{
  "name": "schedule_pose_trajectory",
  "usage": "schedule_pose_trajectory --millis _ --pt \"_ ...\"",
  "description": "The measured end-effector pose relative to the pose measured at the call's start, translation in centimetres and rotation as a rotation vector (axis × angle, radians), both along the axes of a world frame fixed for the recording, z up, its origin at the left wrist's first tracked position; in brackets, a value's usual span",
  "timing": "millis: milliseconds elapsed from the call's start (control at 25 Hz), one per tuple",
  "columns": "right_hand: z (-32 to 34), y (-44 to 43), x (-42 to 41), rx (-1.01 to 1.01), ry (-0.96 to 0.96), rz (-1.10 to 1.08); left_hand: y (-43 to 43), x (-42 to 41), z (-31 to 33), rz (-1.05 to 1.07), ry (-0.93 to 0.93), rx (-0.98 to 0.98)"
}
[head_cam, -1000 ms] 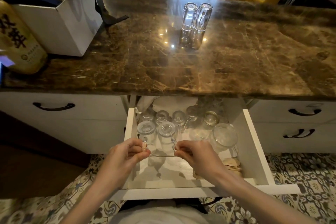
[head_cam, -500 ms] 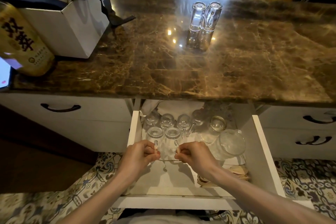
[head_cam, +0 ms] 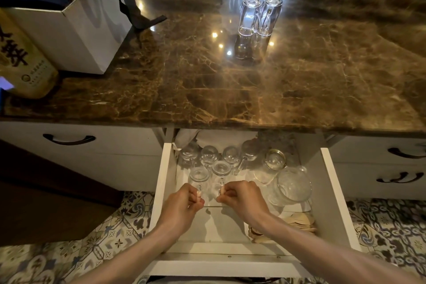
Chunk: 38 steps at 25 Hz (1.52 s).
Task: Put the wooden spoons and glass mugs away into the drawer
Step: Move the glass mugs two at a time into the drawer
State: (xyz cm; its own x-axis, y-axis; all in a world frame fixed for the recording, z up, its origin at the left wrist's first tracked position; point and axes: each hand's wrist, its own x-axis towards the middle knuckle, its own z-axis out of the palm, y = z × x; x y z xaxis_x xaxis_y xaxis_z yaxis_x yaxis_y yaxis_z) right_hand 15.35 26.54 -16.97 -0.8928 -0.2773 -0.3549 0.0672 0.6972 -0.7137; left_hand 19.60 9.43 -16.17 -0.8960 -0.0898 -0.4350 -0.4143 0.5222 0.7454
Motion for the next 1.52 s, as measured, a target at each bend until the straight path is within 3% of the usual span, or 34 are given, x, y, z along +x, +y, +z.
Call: schedule_pose_trajectory --millis 400,840,1200,1520 --pt "-1.5 -0.9 0.3 -0.067 -0.035 -0.03 0.0 -0.6 -1.5 0.125 0.048 0.025" --pt "-3.3 -1.0 0.2 -0.011 -0.035 -0.028 0.9 -1.1 -3.2 0.354 -0.207 0.224" --pt "-4.2 -1.3 -0.1 0.139 -0.01 0.0 0.8 -1.3 -2.6 0.25 -0.284 0.124" --pt "-4.0 -1.1 -0.1 0.124 -0.03 -0.001 0.9 -1.4 -2.5 0.276 -0.288 0.129"
